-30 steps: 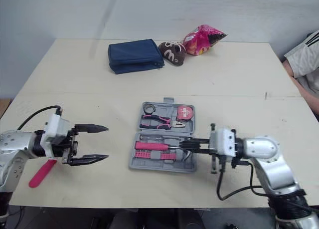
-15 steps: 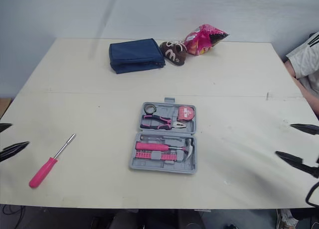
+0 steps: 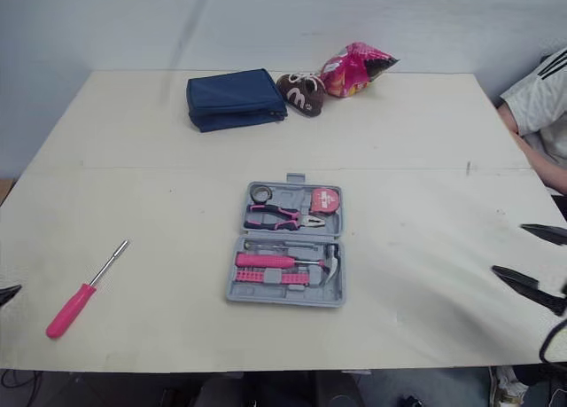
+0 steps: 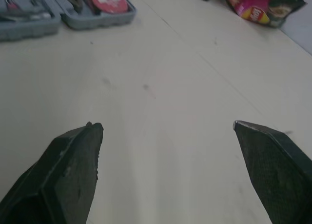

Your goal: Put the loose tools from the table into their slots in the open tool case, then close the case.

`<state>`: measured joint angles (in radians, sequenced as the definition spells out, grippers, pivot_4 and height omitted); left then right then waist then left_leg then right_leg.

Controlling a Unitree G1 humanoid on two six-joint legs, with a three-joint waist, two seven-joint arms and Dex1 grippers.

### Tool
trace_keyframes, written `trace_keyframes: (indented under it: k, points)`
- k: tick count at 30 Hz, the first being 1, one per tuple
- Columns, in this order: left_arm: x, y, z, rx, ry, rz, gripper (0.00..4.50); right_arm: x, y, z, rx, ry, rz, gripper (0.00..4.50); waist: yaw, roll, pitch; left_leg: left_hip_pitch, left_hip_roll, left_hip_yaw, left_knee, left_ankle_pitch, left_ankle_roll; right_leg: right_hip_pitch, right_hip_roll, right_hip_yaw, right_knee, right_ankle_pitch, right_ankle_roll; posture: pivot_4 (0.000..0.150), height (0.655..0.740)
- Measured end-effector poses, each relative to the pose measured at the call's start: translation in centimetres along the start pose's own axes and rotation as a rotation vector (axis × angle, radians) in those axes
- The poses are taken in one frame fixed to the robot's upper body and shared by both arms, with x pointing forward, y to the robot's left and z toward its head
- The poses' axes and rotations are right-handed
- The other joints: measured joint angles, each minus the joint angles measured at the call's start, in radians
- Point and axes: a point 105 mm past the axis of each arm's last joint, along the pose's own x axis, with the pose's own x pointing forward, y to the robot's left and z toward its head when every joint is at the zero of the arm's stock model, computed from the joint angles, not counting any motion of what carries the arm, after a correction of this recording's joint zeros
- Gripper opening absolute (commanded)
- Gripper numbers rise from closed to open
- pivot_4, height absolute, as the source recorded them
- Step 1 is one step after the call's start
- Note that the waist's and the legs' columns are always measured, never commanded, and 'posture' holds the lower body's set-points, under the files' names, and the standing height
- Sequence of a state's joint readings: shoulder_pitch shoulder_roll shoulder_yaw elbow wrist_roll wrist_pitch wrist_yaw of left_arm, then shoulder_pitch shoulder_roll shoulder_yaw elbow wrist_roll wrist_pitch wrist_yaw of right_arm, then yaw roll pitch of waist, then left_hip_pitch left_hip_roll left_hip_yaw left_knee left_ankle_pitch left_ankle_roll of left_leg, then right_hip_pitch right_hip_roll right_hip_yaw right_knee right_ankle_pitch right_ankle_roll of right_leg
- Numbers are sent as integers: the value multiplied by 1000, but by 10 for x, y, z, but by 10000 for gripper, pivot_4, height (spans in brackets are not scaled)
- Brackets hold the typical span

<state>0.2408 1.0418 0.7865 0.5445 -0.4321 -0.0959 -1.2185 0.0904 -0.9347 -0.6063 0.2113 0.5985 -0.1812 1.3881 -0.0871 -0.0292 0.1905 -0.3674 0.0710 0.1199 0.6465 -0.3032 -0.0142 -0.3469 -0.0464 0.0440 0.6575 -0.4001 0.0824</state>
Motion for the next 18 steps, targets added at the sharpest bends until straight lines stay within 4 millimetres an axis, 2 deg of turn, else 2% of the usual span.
trace_keyframes:
  k: [4,5,9,11,15,18]
  points:
    - [10,-28,12,-46,73,-110,45000,44,23,37,41,-196,53,44746,4,0,0,-4,1,-1,-1,0,-1,-3,1,0,0,0,0,1500,7400]
    - [15,-41,14,-97,99,-147,45000,54,35,49,52,-282,81,44746,4,0,0,-5,1,-1,0,0,-1,-3,1,0,-1,0,0,1500,7400]
    - [22,-71,9,-149,166,-181,45000,75,63,76,59,-447,180,44746,8,0,0,-5,0,-1,1,-1,0,-3,1,0,-2,0,0,1500,7400]
    - [25,-74,3,-143,190,-152,45000,82,76,85,50,-496,236,44746,9,0,0,-3,0,-1,1,0,0,-1,2,0,-3,0,0,1500,7400]
    - [32,-65,-11,-144,241,-43,45000,91,99,90,32,-566,331,44746,11,-1,0,1,0,-2,1,0,0,3,2,0,-2,0,0,1500,7400]
    - [41,-59,-14,-184,237,5,45000,94,107,90,21,-577,372,44746,16,-2,-1,1,-1,-2,1,0,1,4,1,-1,-3,0,0,1500,7400]
